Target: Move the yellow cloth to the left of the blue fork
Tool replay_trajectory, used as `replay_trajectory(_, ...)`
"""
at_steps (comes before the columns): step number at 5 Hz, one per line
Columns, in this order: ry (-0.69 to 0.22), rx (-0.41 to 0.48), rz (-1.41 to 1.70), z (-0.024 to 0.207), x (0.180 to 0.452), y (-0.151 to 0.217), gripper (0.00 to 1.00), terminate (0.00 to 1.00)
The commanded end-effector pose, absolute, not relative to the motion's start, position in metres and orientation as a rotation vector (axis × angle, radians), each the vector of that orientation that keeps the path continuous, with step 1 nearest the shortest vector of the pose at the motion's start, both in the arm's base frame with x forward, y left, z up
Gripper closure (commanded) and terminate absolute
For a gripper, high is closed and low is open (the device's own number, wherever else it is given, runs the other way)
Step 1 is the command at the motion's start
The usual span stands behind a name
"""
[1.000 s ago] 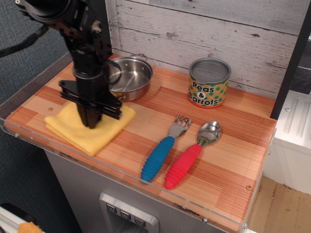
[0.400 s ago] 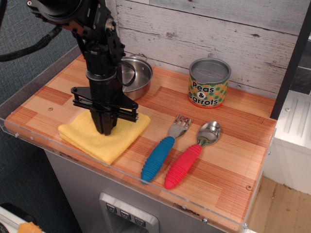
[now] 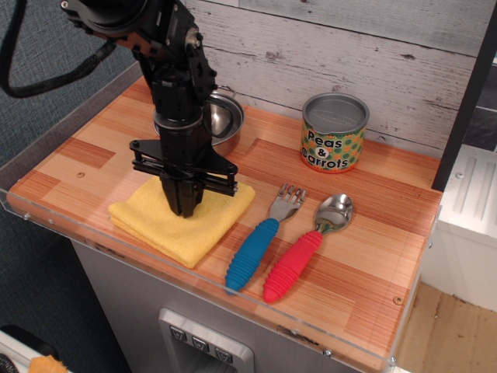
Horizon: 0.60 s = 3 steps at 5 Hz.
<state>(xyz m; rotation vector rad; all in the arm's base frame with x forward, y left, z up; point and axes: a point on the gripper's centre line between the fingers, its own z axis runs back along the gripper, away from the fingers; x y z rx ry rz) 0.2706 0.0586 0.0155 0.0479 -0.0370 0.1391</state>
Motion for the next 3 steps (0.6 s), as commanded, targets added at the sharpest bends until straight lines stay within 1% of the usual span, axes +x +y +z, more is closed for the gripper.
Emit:
replay_trajectory(1,-0.075,0.05,0.145,0.0319,0.2803,0.0511,1.0,0.0)
replay_trajectory(2,-0.068,0.056,0.156,0.0321,0.2814,0.0497,1.0,0.0)
replay_trajectory(3,-0.058,0.055,0.173,0.0345,0.2809,0.0501,0.0,0.0)
